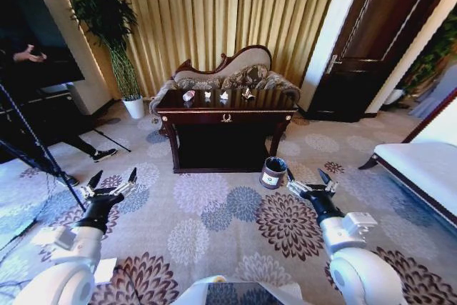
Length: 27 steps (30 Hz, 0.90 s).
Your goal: Move to the front of the table and place the trash on the table into the trash bin.
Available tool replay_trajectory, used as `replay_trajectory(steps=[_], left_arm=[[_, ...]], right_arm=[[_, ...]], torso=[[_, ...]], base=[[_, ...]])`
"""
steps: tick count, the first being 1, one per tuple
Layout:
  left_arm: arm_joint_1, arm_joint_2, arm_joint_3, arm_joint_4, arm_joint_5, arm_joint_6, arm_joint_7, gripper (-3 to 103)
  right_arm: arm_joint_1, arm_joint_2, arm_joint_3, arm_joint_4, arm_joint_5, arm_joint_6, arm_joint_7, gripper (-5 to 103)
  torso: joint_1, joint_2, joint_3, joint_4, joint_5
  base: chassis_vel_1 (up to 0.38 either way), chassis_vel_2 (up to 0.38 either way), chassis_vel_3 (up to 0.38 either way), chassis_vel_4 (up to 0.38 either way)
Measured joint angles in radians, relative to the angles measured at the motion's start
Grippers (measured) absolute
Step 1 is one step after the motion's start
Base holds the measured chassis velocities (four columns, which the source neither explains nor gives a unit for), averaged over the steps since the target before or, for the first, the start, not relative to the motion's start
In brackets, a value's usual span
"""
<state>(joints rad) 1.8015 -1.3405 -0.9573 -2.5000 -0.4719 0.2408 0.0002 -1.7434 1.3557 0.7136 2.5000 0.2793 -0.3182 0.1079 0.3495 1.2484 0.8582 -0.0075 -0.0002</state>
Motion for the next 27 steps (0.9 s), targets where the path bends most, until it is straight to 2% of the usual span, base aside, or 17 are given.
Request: replay_trajectory(steps=[7, 27], left_arm=[[0.003, -0.002, 0.0, 0.0, 0.003, -0.002, 0.0, 100], [0.012, -0.007, 0.002, 0.0, 0.008, -0.004, 0.001, 100]], right_arm=[[-0.001, 0.002, 0.0, 0.0, 0.001, 0.008, 0.0, 100], [-0.002, 0.006, 0.0, 0.0, 0.003, 0.018, 0.0, 100]], torso=[[0.0, 0.0, 0.0, 0.0001, 0.0], [0.0, 0.0, 0.0, -0.0001, -0.0002]], base=[[-0.131, 0.125, 0.106, -0.096], [-0.214, 0.227, 0.221, -0.238]])
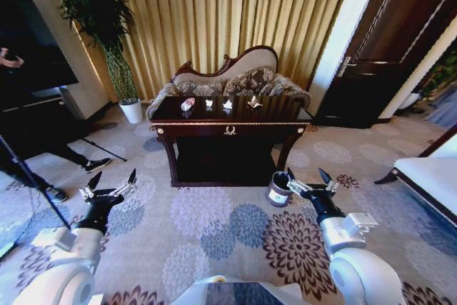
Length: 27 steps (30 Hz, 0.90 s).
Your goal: Move to the front of the table and place the trash on the table into the trash bin.
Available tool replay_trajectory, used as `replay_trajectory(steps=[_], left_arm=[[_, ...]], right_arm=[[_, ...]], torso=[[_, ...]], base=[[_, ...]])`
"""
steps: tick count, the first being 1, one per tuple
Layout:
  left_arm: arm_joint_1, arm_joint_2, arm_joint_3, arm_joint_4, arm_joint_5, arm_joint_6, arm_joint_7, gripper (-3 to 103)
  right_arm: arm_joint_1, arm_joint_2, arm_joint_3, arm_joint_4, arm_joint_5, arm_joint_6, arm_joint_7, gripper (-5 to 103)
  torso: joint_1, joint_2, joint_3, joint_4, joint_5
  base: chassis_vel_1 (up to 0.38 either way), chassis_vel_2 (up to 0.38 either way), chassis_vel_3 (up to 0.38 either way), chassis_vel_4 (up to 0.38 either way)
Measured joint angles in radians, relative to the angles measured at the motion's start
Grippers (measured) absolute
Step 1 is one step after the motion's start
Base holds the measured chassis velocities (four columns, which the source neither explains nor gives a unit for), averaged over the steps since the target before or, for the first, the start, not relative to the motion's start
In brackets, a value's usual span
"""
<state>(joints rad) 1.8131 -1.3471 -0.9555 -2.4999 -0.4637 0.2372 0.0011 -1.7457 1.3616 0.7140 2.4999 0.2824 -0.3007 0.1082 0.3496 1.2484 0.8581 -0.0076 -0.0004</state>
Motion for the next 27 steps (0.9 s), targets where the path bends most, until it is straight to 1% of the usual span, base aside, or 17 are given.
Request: replay_trajectory(steps=[2, 12, 15, 17, 22, 27], left_arm=[[0.001, 0.0, 0.0, 0.0, 0.0, 0.0, 0.0, 100], [0.002, -0.002, 0.0, 0.0, 0.001, -0.001, 0.0, 100], [0.004, -0.002, -0.002, 0.0, 0.001, -0.003, 0.001, 100], [0.007, -0.002, -0.005, 0.0, 0.004, -0.013, 0.01, 100], [0.009, -0.004, -0.004, 0.0, 0.006, -0.019, 0.012, 100], [0.008, -0.007, -0.002, 0.0, 0.01, -0.02, 0.012, 100]], right_arm=[[0.0, 0.001, 0.0, 0.0, 0.0, 0.0, 0.0, 100], [0.001, 0.002, 0.0, 0.0, 0.0, 0.002, 0.0, 100], [0.002, 0.003, -0.002, 0.0, 0.0, 0.002, 0.0, 100], [0.003, 0.004, -0.004, 0.0, 0.0, 0.002, 0.0, 100], [0.003, 0.005, -0.004, 0.0, -0.001, 0.002, 0.0, 100], [0.002, 0.004, -0.005, 0.0, -0.002, 0.003, 0.0, 100]], torso=[[0.0, 0.0, 0.0, 0.0, 0.0006], [0.0, 0.0, 0.0, 0.0, -0.0002], [0.0, 0.0, 0.0, 0.0001, 0.0001], [0.0, 0.0, 0.0, 0.0003, 0.0005], [0.0, 0.0, 0.0, -0.0002, 0.0003], [0.0, 0.0, 0.0, 0.0001, 0.0]], base=[[-0.206, 0.209, 0.197, -0.187], [-0.218, 0.218, 0.218, -0.219], [-0.182, 0.213, 0.207, -0.18], [-0.212, 0.215, 0.22, -0.202], [-0.224, 0.187, 0.209, -0.198], [-0.213, 0.24, 0.214, -0.236]])
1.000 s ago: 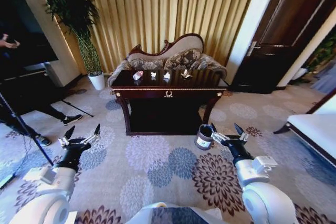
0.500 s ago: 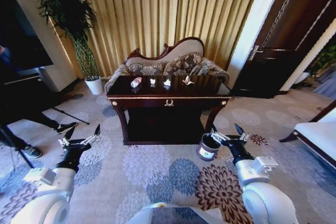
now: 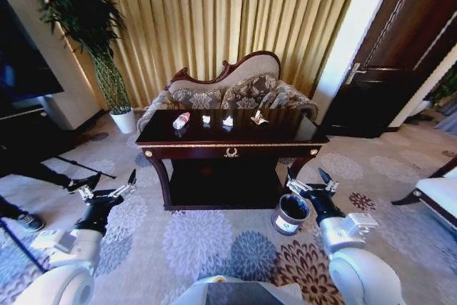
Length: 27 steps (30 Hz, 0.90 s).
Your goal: Move to the front of the table and place the trash on the table into the trash bin.
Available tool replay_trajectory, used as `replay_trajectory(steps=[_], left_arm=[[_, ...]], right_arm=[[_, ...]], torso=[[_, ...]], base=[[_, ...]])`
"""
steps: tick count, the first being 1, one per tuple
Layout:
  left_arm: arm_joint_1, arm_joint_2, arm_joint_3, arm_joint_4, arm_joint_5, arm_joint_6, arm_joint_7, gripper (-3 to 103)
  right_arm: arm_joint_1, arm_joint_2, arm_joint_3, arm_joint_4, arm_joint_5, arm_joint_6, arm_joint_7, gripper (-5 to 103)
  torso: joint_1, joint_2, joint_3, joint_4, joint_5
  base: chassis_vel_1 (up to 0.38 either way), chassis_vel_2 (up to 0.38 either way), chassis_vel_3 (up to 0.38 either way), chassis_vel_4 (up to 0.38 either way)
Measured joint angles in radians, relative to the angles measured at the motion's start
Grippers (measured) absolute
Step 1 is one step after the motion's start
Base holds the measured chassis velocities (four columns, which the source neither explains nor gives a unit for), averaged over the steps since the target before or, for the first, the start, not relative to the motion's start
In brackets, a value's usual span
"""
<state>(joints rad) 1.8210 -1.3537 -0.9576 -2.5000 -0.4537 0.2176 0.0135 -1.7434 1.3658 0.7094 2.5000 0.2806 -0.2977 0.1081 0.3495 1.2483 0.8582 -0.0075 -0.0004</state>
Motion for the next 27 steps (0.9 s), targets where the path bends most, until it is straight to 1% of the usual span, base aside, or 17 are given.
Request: replay_trajectory(steps=[15, 27], left_arm=[[0.001, -0.01, 0.004, 0.0, 0.006, 0.0, 0.001, 100], [0.001, -0.012, 0.003, 0.0, 0.006, -0.002, 0.0, 100]], right_arm=[[0.0, 0.004, -0.003, 0.0, -0.005, 0.001, 0.0, 100], [0.001, 0.004, -0.011, 0.0, -0.017, -0.002, 0.0, 100]], torso=[[0.0, 0.0, 0.0, 0.0, 0.0002], [0.0, 0.0, 0.0, 0.0, 0.0003]], base=[[-0.217, 0.217, 0.222, -0.208], [-0.194, 0.207, 0.191, -0.189]])
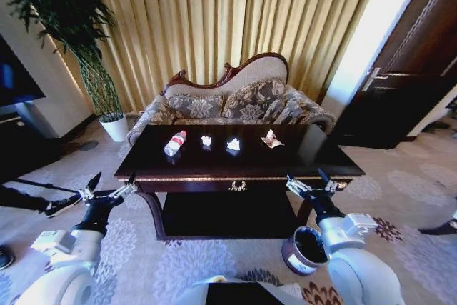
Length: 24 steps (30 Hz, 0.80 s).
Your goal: Move to the front of the table and place the trash on the table into the trash bin.
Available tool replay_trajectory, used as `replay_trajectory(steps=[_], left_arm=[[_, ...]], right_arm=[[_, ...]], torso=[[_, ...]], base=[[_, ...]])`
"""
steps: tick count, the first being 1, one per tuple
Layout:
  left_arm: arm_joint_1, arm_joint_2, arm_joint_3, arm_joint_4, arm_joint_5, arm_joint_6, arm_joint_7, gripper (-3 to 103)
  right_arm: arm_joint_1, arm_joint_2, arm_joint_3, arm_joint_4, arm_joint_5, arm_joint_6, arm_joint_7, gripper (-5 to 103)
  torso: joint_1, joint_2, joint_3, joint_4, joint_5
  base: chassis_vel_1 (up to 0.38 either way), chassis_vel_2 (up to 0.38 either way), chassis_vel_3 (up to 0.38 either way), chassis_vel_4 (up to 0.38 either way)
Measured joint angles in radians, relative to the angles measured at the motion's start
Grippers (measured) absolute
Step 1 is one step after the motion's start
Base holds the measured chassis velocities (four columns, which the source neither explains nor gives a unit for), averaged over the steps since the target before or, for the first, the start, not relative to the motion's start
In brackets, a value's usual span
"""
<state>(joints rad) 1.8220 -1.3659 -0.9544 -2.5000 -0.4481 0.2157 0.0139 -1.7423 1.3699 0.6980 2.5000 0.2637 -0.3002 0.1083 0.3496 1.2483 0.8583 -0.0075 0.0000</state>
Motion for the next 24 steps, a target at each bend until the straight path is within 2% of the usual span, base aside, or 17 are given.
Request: replay_trajectory(steps=[9, 12, 17, 19, 20, 24], left_arm=[[0.005, -0.001, 0.002, 0.0, -0.003, 0.0, -0.003, 100], [0.01, 0.005, 0.001, 0.0, -0.002, 0.0, -0.012, 100], [0.01, 0.014, -0.004, 0.0, 0.001, 0.002, -0.024, 100], [0.012, 0.016, -0.005, 0.0, 0.003, 0.005, -0.026, 100], [0.021, 0.016, -0.008, 0.0, 0.003, 0.007, -0.028, 100], [0.036, 0.014, -0.02, 0.0, 0.003, 0.007, -0.031, 100]], right_arm=[[0.019, -0.016, -0.01, 0.0, -0.015, -0.001, 0.001, 100], [0.075, -0.06, -0.018, 0.0, 0.065, -0.059, 0.031, 100], [0.153, -0.114, -0.02, -0.008, 0.124, -0.117, 0.046, 100], [0.202, -0.147, -0.023, -0.03, 0.161, -0.146, 0.047, 100], [0.274, -0.189, -0.034, -0.071, 0.211, -0.17, 0.047, 100], [0.382, -0.251, -0.06, -0.163, 0.272, -0.195, 0.047, 100]], torso=[[0.001, -0.001, 0.0, -0.0001, -0.0001], [-0.001, 0.0, 0.0, -0.0001, -0.0002], [-0.001, 0.001, 0.0, 0.0001, -0.0001], [-0.001, 0.001, 0.0, -0.0003, 0.0003], [-0.001, 0.0, 0.0, 0.0, 0.0], [0.0, 0.0, 0.0, 0.0004, 0.0]], base=[[-0.124, 0.106, 0.104, -0.121], [0.0, 0.0, 0.0, 0.0], [0.0, 0.0, 0.0, 0.0], [0.0, 0.0, 0.0, 0.0], [0.0, 0.0, 0.0, 0.0], [0.0, 0.0, 0.0, 0.0]])
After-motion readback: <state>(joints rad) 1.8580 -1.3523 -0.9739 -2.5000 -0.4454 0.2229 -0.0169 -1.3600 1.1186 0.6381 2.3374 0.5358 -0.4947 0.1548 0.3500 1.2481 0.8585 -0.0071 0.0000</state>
